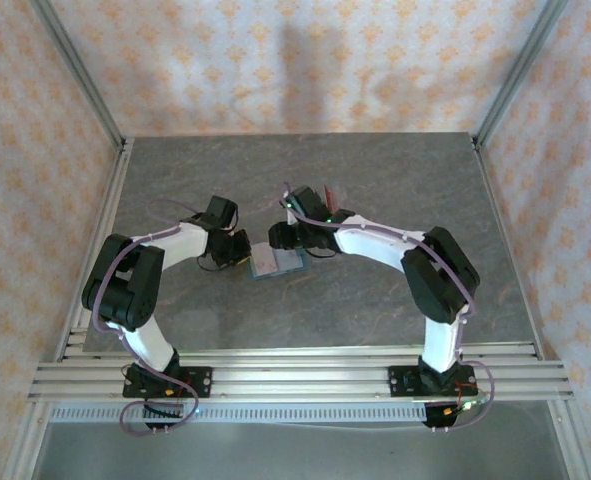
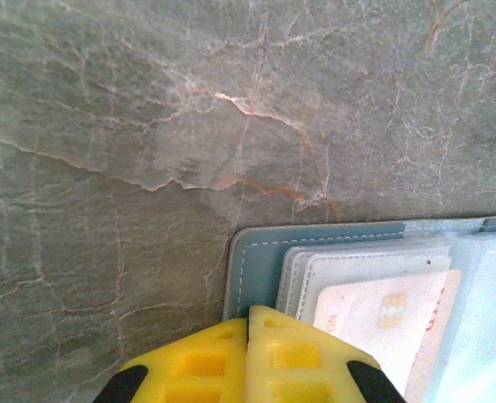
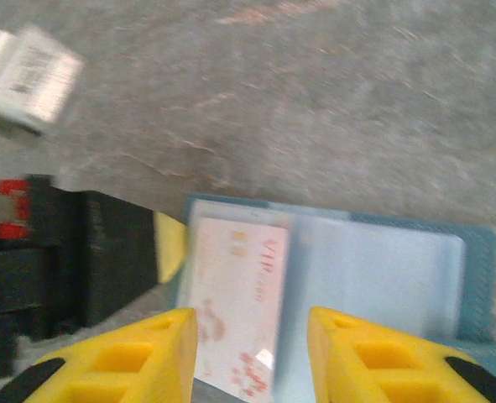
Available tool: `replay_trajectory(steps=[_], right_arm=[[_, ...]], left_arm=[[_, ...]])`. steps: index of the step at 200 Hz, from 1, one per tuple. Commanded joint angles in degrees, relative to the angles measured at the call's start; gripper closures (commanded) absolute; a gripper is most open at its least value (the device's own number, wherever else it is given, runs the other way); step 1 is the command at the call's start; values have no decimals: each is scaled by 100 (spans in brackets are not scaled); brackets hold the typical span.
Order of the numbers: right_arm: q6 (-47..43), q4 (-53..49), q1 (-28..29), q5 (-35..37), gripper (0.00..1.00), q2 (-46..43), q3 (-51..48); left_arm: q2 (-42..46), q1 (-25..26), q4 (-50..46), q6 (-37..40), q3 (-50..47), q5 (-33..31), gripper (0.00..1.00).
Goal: Put the credit cards into the card holder
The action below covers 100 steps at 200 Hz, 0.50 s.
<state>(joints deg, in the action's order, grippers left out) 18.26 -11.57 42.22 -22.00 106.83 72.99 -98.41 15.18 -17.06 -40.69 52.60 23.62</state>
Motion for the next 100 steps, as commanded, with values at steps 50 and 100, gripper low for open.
replay_trajectory(steps=[50, 100], right_arm=[[217, -330, -123, -86, 59, -37, -355], [233, -555, -142, -61, 59, 30, -394]], left_arm=[[-284, 134, -117, -36, -108, -66, 97], [-276, 138, -143, -27, -94, -76, 97]])
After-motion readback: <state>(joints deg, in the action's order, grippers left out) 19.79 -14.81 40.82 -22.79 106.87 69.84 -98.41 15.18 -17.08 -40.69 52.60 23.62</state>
